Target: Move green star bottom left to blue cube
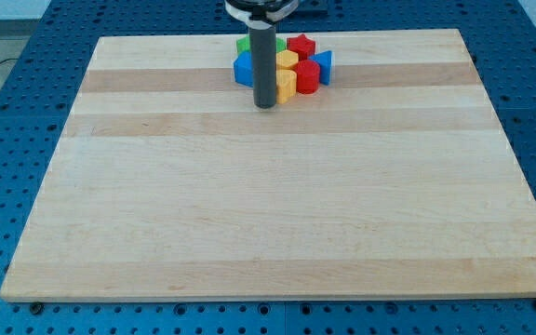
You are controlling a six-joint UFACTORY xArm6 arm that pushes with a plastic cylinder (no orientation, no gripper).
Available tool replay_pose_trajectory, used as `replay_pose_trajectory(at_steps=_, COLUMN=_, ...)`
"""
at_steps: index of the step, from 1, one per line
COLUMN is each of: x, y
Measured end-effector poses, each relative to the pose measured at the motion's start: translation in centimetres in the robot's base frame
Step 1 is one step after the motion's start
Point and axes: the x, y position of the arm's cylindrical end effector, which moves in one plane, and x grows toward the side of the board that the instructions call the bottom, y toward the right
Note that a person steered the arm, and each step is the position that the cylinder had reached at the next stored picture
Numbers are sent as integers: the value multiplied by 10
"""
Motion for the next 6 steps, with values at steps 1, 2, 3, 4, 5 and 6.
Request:
replay_pose_trajectory(at_steps=1, x=38, y=17)
replay_pose_trajectory(at_steps=2, x=46, y=91)
replay_pose_trajectory(at_steps=3, x=19, y=163)
replay_pose_trajectory(at_steps=4, x=-42, y=195)
replay_pose_trajectory(at_steps=5, x=-103, y=188)
replay_pose_trajectory(at_steps=6, x=-132, y=151)
